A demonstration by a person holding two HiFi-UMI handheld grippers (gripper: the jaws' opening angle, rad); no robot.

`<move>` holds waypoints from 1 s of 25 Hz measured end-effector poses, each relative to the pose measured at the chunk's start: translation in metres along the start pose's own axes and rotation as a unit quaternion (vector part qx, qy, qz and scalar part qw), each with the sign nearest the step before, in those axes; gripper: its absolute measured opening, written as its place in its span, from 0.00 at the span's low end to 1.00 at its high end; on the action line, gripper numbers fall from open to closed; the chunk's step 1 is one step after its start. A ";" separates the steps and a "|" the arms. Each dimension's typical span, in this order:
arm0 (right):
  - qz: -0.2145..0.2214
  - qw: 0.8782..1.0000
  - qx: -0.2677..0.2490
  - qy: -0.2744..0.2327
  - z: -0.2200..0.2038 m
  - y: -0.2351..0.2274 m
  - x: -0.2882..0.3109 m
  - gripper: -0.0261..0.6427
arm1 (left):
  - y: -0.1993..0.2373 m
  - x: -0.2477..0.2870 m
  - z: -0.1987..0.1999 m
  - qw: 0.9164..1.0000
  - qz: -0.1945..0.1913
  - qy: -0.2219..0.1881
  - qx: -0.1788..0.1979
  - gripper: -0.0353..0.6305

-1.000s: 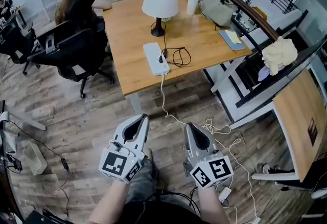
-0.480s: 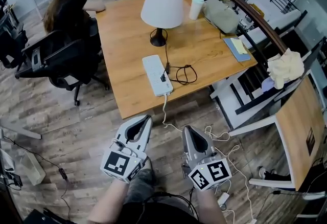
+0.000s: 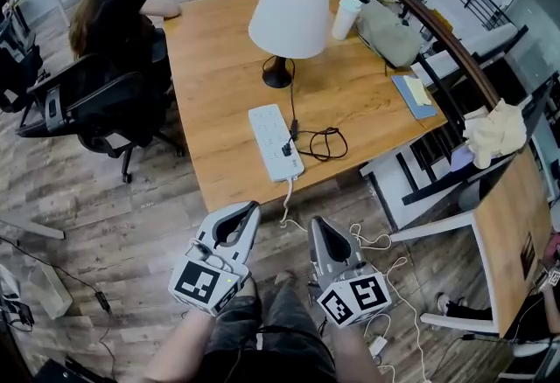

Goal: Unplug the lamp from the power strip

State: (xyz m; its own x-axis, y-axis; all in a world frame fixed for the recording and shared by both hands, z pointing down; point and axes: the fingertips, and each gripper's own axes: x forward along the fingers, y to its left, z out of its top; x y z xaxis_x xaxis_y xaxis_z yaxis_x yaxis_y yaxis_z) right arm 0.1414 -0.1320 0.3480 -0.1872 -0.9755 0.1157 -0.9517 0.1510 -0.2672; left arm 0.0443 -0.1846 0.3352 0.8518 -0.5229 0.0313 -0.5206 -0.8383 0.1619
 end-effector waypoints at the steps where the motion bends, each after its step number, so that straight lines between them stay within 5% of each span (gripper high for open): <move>1: 0.002 1.000 -0.001 0.001 0.000 -0.001 0.004 0.05 | 0.002 0.002 -0.001 1.000 0.000 0.000 0.000 0.05; 19: 0.039 0.997 0.004 0.067 -0.030 -0.041 0.103 0.05 | 0.042 0.073 -0.044 0.998 0.012 0.065 -0.019 0.05; 25: 0.030 0.993 -0.030 0.110 -0.050 -0.058 0.131 0.05 | 0.056 0.097 -0.073 0.994 0.017 0.100 -0.040 0.05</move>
State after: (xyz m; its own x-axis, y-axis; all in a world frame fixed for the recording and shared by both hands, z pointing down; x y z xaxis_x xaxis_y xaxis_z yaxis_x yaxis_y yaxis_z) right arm 0.1595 -0.2607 0.4264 -0.2872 -0.9066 0.3092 -0.9487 0.2246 -0.2226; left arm 0.1025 -0.2707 0.4195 0.8331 -0.5022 0.2319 -0.5490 -0.8019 0.2358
